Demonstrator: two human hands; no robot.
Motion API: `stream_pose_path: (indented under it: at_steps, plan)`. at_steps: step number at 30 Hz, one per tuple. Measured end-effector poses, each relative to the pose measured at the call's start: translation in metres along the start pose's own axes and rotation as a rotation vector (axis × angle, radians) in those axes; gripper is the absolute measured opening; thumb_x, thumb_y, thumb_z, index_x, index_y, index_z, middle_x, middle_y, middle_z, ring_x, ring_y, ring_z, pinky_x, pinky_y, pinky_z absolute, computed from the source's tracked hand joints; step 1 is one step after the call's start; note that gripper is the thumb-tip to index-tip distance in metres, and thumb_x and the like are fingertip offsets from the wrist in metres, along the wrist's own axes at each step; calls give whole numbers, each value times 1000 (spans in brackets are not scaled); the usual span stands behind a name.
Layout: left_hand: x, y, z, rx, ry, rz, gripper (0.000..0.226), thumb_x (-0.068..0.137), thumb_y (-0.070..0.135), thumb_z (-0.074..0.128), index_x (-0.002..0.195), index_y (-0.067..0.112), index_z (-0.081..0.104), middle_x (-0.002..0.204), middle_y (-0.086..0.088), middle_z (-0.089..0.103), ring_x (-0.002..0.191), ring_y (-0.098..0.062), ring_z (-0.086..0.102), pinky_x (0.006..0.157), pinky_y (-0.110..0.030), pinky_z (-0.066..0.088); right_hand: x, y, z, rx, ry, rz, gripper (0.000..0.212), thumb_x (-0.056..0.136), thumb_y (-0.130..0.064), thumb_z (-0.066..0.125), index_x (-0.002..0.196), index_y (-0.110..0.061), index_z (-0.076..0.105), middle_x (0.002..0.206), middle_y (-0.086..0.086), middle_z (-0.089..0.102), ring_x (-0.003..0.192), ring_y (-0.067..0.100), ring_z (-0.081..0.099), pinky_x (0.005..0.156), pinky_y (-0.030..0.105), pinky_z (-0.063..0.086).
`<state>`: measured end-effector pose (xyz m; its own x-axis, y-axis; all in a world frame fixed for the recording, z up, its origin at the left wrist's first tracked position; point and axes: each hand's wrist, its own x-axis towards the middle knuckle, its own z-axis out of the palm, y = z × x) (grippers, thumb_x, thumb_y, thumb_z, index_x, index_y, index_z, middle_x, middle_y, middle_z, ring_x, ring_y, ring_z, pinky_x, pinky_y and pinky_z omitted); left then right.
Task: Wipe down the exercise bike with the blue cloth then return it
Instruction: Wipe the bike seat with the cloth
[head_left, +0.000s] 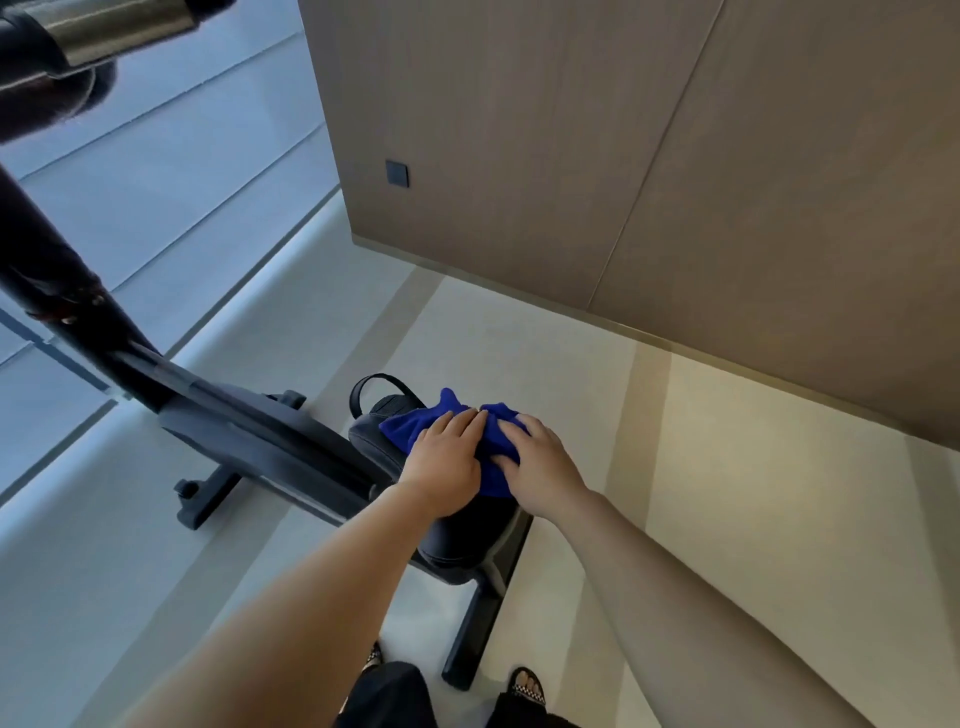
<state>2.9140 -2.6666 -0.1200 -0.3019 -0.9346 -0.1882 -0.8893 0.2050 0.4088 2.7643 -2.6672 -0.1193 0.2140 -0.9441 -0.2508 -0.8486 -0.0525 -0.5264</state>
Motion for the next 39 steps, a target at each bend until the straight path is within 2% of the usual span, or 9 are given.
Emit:
stream_pose_path:
  at_steps: [5,10,14,18,23,27,31,35,39]
  plan:
    - [-20,8,5,-12,73,-9,59,88,14,39,145,21,26,151,1,29,138,-23,22,115,-34,13,-12,7,-6,16,-16,-82,48,92,-26,53,138,-18,40,145,6,32,130,27,30,108,34,28]
    - [-49,18,18,-29,175,-57,56,88,18,39,143,27,29,148,6,35,129,-19,33,110,-35,26,-31,16,-7,-4,-36,-180,48,90,-28,56,135,-19,44,142,5,32,126,28,32,105,33,30]
    - [-78,23,31,-42,243,-41,59,81,21,37,140,23,35,143,4,42,124,-19,38,108,-38,32,-51,19,3,-22,-36,-258,48,89,-30,57,134,-20,45,143,5,29,126,26,26,105,33,30]
    - [-96,23,38,-35,217,-68,66,79,24,37,144,26,28,150,5,32,136,-17,25,115,-38,22,-67,17,16,-44,-13,-317,51,89,-27,57,137,-19,42,148,6,27,134,26,19,110,37,28]
    - [-106,14,47,-96,136,-120,68,89,27,38,147,29,3,156,9,2,144,-15,-3,115,-27,0,-64,13,24,-171,13,-383,52,93,-29,50,143,-25,34,151,3,27,138,25,18,108,43,29]
    - [-95,13,45,-83,116,-196,65,95,28,35,147,24,-3,157,5,-4,144,-18,-7,114,-28,-2,-53,7,30,-256,28,-328,50,96,-31,42,143,-32,27,153,-2,25,140,24,16,109,50,26]
    - [-77,7,35,-30,67,-238,61,96,31,28,147,21,-4,157,1,-5,144,-21,-7,119,-37,2,-39,-2,38,-246,43,-252,46,97,-31,37,143,-32,27,155,-5,20,143,22,7,110,55,15]
    - [-61,-9,25,23,9,-216,61,96,35,25,147,23,-6,157,2,-8,143,-20,-11,117,-38,-1,-21,-10,43,-236,26,-211,44,99,-33,33,142,-29,28,156,-5,16,144,22,0,110,61,7]
    - [-47,-27,16,55,-19,-170,61,95,37,23,147,25,-7,157,3,-11,143,-20,-14,115,-37,-5,-7,-19,46,-267,56,-159,44,99,-34,32,142,-30,28,156,-5,15,144,23,3,108,64,6]
